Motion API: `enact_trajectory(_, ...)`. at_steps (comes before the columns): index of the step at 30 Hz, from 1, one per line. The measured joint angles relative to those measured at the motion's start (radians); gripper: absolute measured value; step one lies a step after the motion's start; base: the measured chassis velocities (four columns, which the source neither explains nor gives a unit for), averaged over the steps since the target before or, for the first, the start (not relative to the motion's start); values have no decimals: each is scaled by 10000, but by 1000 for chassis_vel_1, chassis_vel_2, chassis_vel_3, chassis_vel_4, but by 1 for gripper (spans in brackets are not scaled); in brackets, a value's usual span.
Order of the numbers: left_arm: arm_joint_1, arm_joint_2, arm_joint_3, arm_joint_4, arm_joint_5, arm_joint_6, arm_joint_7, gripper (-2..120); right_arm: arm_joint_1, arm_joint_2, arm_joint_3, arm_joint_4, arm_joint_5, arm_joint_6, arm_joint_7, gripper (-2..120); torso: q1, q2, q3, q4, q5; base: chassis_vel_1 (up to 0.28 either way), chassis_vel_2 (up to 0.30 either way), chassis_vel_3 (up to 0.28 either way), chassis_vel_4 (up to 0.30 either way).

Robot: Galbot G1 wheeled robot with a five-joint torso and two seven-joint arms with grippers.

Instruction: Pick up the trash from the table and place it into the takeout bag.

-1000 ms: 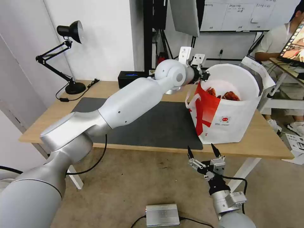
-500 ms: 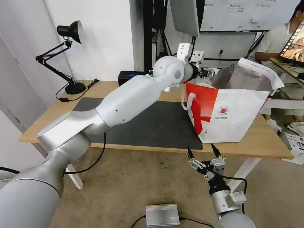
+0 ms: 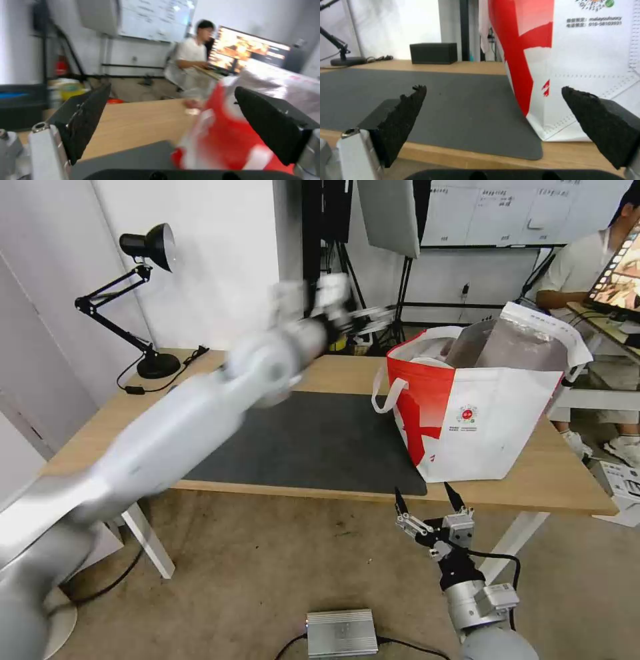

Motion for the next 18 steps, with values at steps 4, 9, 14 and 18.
enact_trajectory(4,2688,1032,-1990,-826,677,-498,660,100,0,1,0,0,0,1,2,100,-1,0,0,-1,-3,0,0,0,0)
enact_trajectory(9,5843,1720,-4170,-1521,1875,-1481,1277,100,0,0,0,0,-1,0,-1,100,-3,1,-1,-3,8,0,0,0,0)
enact_trajectory(14,7711,1495,-5506,-1573,2781,-2273,1469,100,0,0,0,0,-1,1,0,100,-1,1,-1,-8,11,0,0,0,0)
enact_trajectory(18,8789,985,-6281,-1598,3558,-3142,1556,100,0,1,0,0,-1,2,1,100,-2,1,-1,-7,11,0,0,0,0)
